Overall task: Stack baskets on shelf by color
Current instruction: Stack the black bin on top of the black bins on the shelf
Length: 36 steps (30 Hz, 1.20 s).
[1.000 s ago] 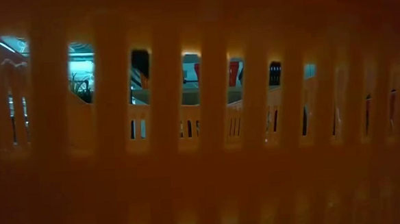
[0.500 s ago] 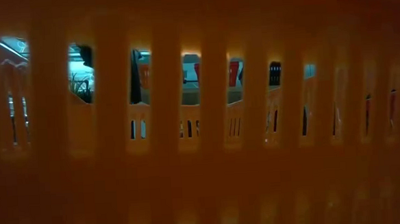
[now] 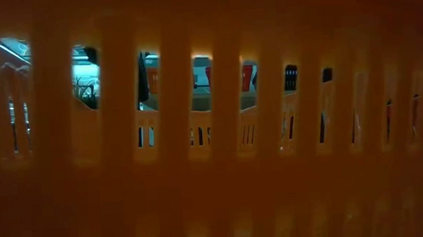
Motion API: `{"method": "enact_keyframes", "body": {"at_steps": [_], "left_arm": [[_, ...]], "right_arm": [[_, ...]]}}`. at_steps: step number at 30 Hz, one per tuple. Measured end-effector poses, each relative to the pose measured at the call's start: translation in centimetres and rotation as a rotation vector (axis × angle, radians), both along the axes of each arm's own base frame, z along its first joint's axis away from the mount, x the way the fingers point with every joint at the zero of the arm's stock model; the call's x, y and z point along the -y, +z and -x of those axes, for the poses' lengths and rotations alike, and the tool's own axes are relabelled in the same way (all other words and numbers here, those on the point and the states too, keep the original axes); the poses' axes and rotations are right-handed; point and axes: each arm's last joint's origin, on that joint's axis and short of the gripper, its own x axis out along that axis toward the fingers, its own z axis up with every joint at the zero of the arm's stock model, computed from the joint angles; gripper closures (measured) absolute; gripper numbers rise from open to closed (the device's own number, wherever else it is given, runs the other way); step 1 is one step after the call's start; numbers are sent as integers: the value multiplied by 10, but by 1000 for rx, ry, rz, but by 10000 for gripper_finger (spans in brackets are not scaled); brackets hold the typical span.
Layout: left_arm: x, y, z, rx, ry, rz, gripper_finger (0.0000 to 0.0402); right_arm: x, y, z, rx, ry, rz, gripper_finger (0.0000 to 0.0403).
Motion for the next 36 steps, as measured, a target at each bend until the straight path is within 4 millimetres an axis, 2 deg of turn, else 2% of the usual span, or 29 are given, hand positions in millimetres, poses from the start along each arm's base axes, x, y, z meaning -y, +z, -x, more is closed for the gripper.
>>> {"method": "enact_keyframes", "body": {"at_steps": [6, 16, 19, 21, 24, 28, 32, 36], "left_arm": [[0, 0, 0, -7, -2, -4, 400], [0, -1, 1, -11, -2, -6, 400], [0, -1, 1, -11, -2, -5, 399], [0, -1, 1, -11, -2, -5, 396], [0, -1, 1, -12, -2, -6, 398], [0, -1, 1, -12, -2, -6, 400], [0, -1, 1, -12, -2, -6, 396], [0, -1, 1, -14, -5, -9, 398]], "right_arm": [[-4, -18, -6, -47, -68, -14, 296], [-12, -49, -10, -171, -62, 11, 297], [-17, -54, -11, -200, 1, -16, 323], [-22, -53, -10, -207, 53, -34, 370], [-35, -35, -13, -176, 150, -32, 393], [-48, 6, -16, -123, 249, -6, 400], [-56, 61, -20, -17, 333, 84, 401], [-58, 108, -17, 2, 373, 280, 402]]}}
